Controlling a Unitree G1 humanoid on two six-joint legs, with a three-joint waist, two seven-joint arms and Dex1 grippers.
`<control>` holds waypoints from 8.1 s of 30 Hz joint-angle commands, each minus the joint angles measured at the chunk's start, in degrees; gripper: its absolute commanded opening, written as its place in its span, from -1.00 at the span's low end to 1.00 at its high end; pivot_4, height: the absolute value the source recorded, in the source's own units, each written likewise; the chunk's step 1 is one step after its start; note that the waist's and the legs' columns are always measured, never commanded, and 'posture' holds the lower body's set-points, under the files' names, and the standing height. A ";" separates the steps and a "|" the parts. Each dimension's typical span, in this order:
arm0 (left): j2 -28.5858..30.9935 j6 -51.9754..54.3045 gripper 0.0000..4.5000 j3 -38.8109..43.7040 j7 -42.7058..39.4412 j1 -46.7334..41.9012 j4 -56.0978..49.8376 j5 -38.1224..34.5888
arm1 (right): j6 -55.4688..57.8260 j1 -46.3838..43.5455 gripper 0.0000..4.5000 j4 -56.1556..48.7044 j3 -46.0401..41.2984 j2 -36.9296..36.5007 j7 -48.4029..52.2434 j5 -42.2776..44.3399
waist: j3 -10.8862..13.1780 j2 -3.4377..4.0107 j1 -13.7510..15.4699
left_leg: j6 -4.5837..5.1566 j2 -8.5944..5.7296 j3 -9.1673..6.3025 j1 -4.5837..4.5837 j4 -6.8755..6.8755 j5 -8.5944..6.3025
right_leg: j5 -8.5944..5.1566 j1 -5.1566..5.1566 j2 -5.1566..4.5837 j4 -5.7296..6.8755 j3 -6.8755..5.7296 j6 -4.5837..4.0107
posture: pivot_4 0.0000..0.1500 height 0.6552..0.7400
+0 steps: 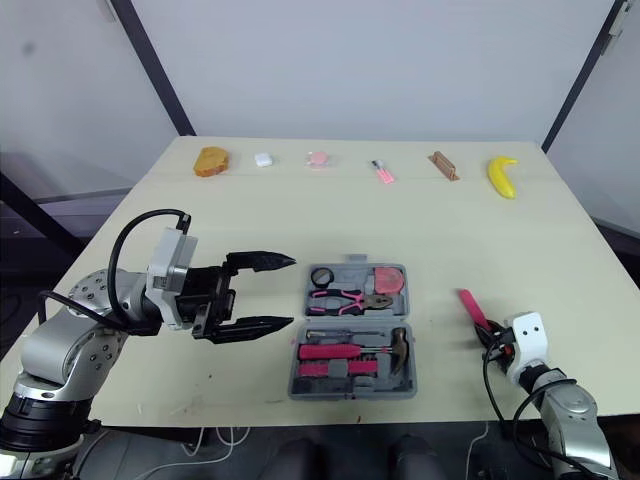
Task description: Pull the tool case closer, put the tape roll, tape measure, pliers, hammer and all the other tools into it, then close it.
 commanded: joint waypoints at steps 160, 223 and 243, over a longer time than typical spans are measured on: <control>-13.96 -48.57 -0.97 -11.73 -5.93 -18.60 75.56 35.03 | -3.23 -21.67 -1.00 8.17 22.33 -7.05 23.63 -6.63 | 0.42 0.15 0.24 | 0.00 0.05 -0.09 -0.19 0.12 0.00 | -0.10 -0.16 0.04 0.19 -0.24 -0.19 | 1.00 1.00; -16.35 -41.46 -0.97 -14.62 -12.69 -12.43 65.37 34.81 | 0.21 -16.93 -1.00 2.13 24.66 -7.68 26.68 -8.03 | 0.36 0.19 0.08 | 0.01 0.03 -0.13 -0.12 0.16 0.00 | -0.09 -0.08 0.05 0.21 -0.24 -0.18 | 1.00 1.00; -14.83 -42.84 -0.97 -13.55 -9.86 -12.34 65.52 34.91 | 1.67 -17.13 -1.00 2.59 22.17 -8.54 26.15 -7.34 | 0.34 0.19 -0.06 | 0.01 0.04 -0.14 -0.07 0.17 0.00 | -0.09 -0.05 0.07 0.25 -0.23 -0.19 | 1.00 1.00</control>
